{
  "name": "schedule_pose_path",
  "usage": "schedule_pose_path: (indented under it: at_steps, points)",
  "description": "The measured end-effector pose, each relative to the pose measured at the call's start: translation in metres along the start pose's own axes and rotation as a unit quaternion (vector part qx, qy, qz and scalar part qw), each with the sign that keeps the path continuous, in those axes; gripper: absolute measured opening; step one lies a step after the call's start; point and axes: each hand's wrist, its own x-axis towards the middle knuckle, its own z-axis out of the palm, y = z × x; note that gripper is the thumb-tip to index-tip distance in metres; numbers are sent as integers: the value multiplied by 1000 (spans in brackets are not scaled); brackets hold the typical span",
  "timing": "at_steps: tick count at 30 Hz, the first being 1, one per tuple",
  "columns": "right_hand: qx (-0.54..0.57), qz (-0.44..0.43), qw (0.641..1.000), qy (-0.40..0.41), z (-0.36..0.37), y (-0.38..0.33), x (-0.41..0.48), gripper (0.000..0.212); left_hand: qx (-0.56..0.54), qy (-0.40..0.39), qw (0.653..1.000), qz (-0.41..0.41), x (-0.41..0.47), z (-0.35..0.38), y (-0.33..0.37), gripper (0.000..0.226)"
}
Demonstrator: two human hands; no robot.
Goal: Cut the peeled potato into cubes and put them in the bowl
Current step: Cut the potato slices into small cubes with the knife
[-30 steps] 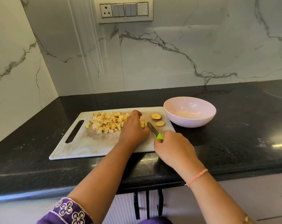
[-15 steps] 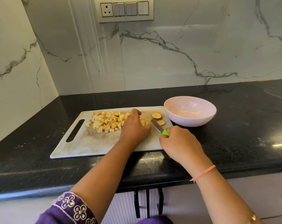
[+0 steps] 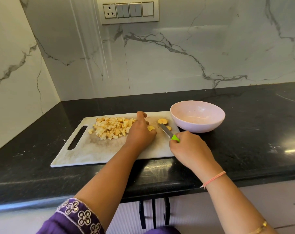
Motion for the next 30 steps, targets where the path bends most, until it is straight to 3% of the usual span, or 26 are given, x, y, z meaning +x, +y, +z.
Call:
schedule_pose_path:
  at_steps: [8,15,30]
  points:
    - [-12,-9,1000,0,9,0,0,24,-23,-17,999,15,1,0,-2,56]
    - [-62,-43,997,16,3,-6,9,24,38,26,999,24,-2,4,1,52]
    - [-111,-79,990,-25,-2,-26,22,27,-28,21,999,3,-1,-4,-8,50]
